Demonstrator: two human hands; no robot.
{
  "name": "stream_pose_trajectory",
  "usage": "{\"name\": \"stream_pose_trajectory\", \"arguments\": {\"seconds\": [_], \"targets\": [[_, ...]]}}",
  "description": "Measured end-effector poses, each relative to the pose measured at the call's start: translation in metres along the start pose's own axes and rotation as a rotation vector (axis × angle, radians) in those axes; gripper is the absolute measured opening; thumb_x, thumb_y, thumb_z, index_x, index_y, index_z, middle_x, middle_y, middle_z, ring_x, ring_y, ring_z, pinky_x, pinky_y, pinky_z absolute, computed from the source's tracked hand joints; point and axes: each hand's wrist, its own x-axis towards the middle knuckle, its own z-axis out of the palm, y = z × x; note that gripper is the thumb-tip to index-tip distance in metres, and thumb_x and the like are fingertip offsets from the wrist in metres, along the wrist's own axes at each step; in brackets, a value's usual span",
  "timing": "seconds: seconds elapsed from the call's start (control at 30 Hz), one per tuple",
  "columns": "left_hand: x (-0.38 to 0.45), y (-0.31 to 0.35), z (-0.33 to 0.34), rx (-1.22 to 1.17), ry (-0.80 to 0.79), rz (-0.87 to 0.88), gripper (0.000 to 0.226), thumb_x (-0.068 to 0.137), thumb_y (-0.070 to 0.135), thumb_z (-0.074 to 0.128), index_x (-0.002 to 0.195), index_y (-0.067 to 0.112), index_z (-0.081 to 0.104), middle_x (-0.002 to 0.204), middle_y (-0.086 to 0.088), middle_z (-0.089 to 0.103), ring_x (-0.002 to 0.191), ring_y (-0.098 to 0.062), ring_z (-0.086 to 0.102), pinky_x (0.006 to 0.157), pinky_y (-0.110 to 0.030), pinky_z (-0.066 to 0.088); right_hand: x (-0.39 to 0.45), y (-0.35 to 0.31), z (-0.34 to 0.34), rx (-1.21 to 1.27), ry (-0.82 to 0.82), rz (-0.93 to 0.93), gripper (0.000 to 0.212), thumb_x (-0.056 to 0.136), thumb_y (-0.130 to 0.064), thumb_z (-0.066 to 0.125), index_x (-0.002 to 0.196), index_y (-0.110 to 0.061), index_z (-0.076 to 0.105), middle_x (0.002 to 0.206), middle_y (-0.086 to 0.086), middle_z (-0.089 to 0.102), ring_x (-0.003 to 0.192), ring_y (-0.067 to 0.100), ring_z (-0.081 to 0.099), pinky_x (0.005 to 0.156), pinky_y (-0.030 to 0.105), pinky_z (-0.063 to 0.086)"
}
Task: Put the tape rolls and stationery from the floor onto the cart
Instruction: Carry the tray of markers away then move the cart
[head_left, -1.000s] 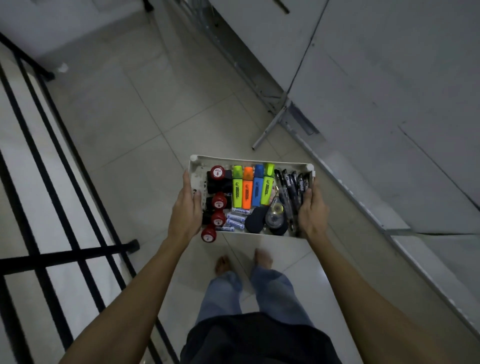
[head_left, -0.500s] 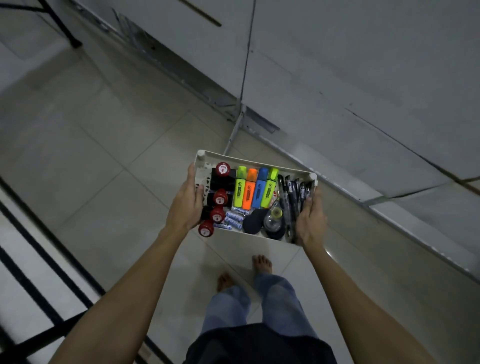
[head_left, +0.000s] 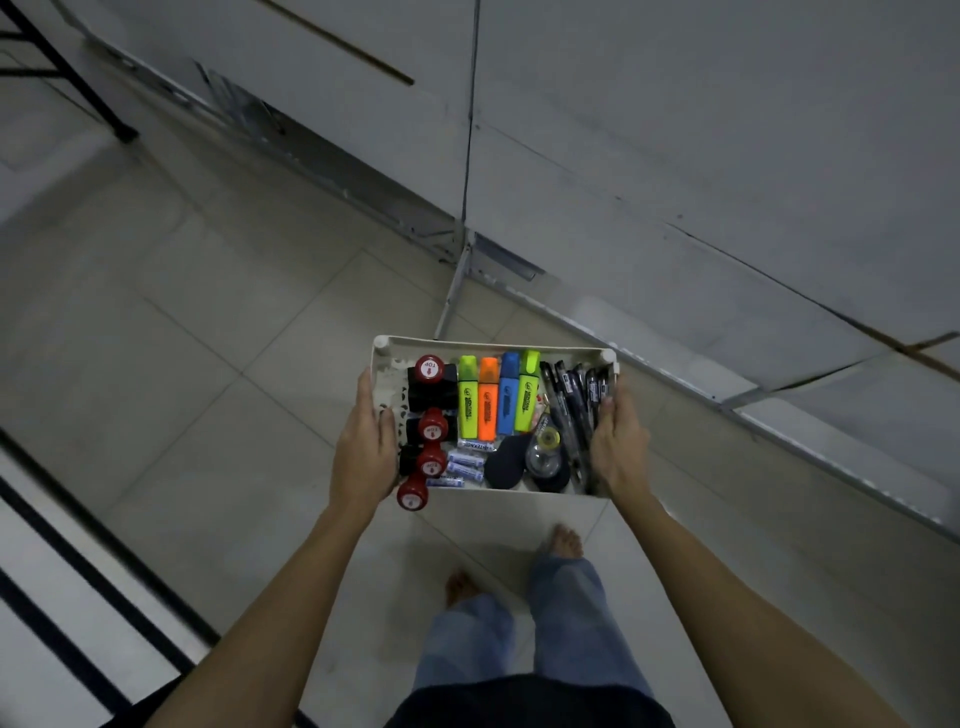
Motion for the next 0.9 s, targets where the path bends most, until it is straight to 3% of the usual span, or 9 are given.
{"name": "stream_pose_trajectory", "arguments": {"seconds": [0.13,0.43,0.47,0.53,0.6,0.63,0.73,0.8,0.9], "targets": [[-0.004,0.002,0.004,-0.002,0.025,-0.025,0.054,0.108,0.035,0.035,0.158,0.036,0.017,0.117,-0.013,0.067,0.09,-0.029,0.069,0.072,-0.051,0.06,0.011,0.004,-0.001,0.015,-0.039,-0.02,0.045,0.111,-0.037,0.028,0.155,-0.035,0.033,0.062,0.0,0.055,0.05,0.012,0.049,0.057,0.027,0.044],[-0.03,0.032,0.038,0.001,0.115,-0.149,0.06,0.107,0.03,0.043,0.161,0.024,0.018,0.133,-0.014,0.061,0.112,-0.032,0.063,0.086,-0.047,0.055,0.051,0.003,-0.034,-0.055,-0.161,-0.119,0.047,0.112,-0.033,0.025,0.159,-0.034,0.026,0.059,0.003,0.051,0.047,0.013,0.048,0.04,0.006,0.037],[-0.034,0.036,0.043,-0.011,0.126,-0.164,0.06,0.107,0.03,0.044,0.161,0.024,0.018,0.132,-0.015,0.061,0.112,-0.033,0.064,0.087,-0.049,0.056,0.056,0.001,-0.039,-0.055,-0.184,-0.141,0.047,0.112,-0.032,0.025,0.159,-0.034,0.026,0.06,0.002,0.051,0.048,0.013,0.049,0.043,0.007,0.04],[-0.043,0.047,0.055,-0.021,0.153,-0.192,0.062,0.107,0.03,0.045,0.161,0.023,0.016,0.136,-0.016,0.059,0.114,-0.034,0.063,0.09,-0.049,0.056,0.064,-0.004,-0.051,-0.043,-0.24,-0.167,0.045,0.112,-0.03,0.025,0.157,-0.035,0.028,0.065,0.006,0.057,0.053,0.018,0.056,0.057,0.024,0.055],[-0.052,0.059,0.067,-0.023,0.178,-0.223,0.065,0.107,0.029,0.046,0.163,0.019,0.015,0.145,-0.017,0.055,0.121,-0.035,0.061,0.094,-0.045,0.052,0.074,-0.005,-0.06,-0.037,-0.277,-0.167,0.046,0.113,-0.028,0.026,0.158,-0.03,0.029,0.092,0.024,0.07,0.079,0.037,0.07,0.07,0.031,0.052],[-0.056,0.065,0.073,-0.024,0.187,-0.235,0.066,0.107,0.029,0.047,0.163,0.017,0.014,0.147,-0.017,0.054,0.123,-0.036,0.06,0.094,-0.043,0.05,0.08,-0.003,-0.063,-0.048,-0.285,-0.169,0.046,0.113,-0.029,0.025,0.158,-0.029,0.03,0.103,0.03,0.069,0.09,0.044,0.069,0.067,0.034,0.054],[-0.066,0.081,0.087,-0.045,0.214,-0.272,0.068,0.107,0.029,0.047,0.164,0.016,0.013,0.147,-0.017,0.054,0.124,-0.034,0.061,0.09,-0.033,0.046,0.1,0.007,-0.067,-0.121,-0.297,-0.218,0.045,0.112,-0.034,0.025,0.157,-0.035,0.029,0.081,0.021,0.066,0.069,0.036,0.067,0.049,0.026,0.045],[-0.07,0.091,0.095,-0.061,0.235,-0.286,0.068,0.107,0.028,0.048,0.164,0.016,0.012,0.149,-0.016,0.053,0.126,-0.031,0.059,0.091,-0.03,0.044,0.114,0.012,-0.069,-0.146,-0.314,-0.255,0.046,0.112,-0.035,0.024,0.158,-0.037,0.028,0.068,0.01,0.057,0.055,0.024,0.057,0.049,0.024,0.043],[-0.075,0.101,0.108,-0.1,0.257,-0.309,0.069,0.107,0.033,0.048,0.163,0.022,0.01,0.148,-0.013,0.053,0.125,-0.029,0.06,0.093,-0.034,0.05,0.132,0.017,-0.076,-0.165,-0.335,-0.292,0.046,0.112,-0.037,0.024,0.158,-0.039,0.026,0.073,0.009,0.059,0.059,0.02,0.055,0.056,0.028,0.049]]}}
